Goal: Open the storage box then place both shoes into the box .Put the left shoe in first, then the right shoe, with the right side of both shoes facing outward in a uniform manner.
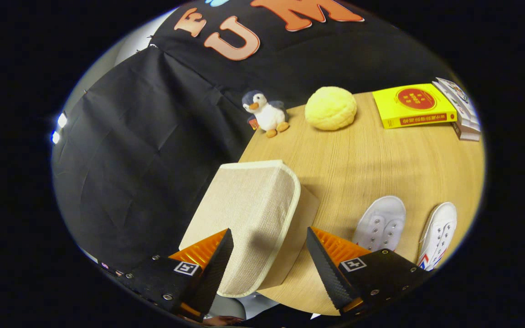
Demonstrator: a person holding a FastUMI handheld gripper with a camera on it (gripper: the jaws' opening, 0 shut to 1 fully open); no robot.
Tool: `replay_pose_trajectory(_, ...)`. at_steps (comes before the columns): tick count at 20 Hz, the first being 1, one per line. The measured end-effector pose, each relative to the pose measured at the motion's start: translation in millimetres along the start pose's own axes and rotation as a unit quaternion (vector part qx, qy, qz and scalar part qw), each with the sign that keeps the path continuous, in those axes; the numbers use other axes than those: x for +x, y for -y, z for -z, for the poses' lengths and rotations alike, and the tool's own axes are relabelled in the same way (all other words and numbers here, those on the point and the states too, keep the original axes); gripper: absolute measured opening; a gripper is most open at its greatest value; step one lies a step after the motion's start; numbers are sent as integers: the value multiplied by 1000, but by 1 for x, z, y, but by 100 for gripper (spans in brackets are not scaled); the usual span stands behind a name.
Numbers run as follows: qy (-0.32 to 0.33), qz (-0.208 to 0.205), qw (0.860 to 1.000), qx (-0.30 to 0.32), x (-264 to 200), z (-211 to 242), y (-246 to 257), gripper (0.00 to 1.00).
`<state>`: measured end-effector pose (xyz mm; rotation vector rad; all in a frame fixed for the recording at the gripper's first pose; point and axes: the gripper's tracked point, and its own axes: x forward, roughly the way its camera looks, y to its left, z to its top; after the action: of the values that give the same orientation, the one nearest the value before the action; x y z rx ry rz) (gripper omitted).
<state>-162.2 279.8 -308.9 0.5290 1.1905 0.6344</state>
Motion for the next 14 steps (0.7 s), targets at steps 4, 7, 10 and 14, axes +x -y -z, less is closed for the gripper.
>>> replay_pose_trajectory(4, -27, -33, 998, 42, 25, 21, -12, 97)
replay_pose_trajectory(7, -37, -60, 994, 81, 35, 24, -22, 97)
replay_pose_trajectory(10, -44, -70, 992, 94, 41, 24, -28, 97)
replay_pose_trajectory(14, -32, -94, 989, 106, 21, 10, -40, 88)
